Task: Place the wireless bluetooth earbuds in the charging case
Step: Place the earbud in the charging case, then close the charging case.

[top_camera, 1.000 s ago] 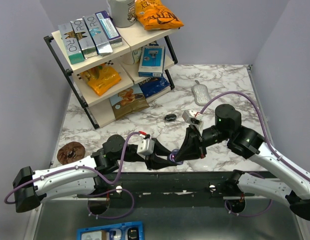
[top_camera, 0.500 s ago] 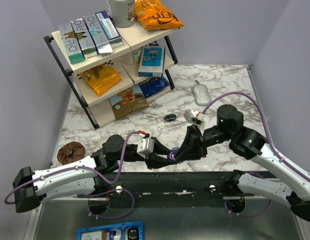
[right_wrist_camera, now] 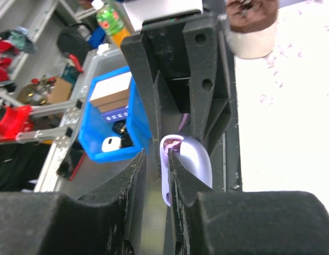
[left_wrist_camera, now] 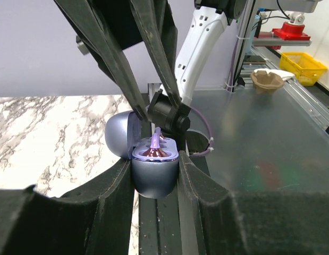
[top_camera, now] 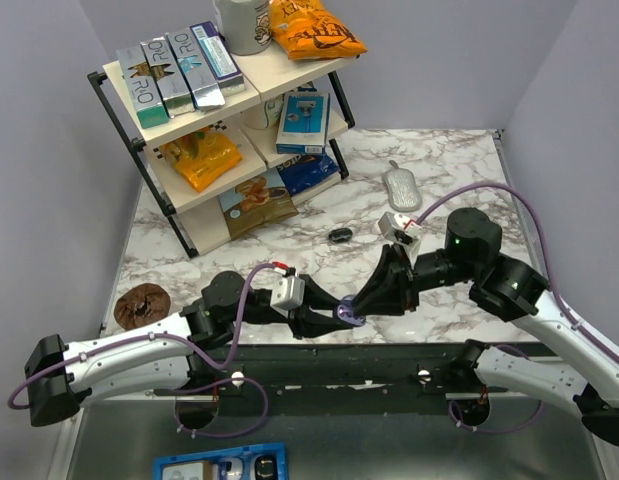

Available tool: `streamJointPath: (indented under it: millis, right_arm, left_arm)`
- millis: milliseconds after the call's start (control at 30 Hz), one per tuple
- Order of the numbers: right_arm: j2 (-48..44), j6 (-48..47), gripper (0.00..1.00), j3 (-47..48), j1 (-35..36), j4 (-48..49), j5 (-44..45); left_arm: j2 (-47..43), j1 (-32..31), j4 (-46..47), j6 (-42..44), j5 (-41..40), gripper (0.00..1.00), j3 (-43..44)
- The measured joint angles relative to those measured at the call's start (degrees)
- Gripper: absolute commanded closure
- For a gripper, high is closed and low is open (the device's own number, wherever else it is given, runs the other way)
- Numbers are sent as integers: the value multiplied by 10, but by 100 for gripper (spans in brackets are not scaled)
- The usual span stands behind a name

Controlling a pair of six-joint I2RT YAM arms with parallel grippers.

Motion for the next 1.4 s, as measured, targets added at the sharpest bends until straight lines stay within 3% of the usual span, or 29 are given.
streamJointPath:
  millis: [333,467,567,800,1400]
  right_arm:
    - [-14,-25,68,18,-1,-25,52]
    - [-53,-16,70,13,-1,-22,143]
    - [-72,-4,66,13,-1,-20,225]
    - [-13,15,57,14,-2,-32,307]
    - [1,16,59,10,-2,-38,260]
  left_arm:
    - [-6,-1,3,-2,0,100,-3]
    - [-10,-2,11,-2,-3,100,-4]
    - [-15,-2,12,-2,-7,100,-4]
    - [-23,-2,15,-1,-29,100,-13]
    - [-22,-2,15,17,-92,100,-13]
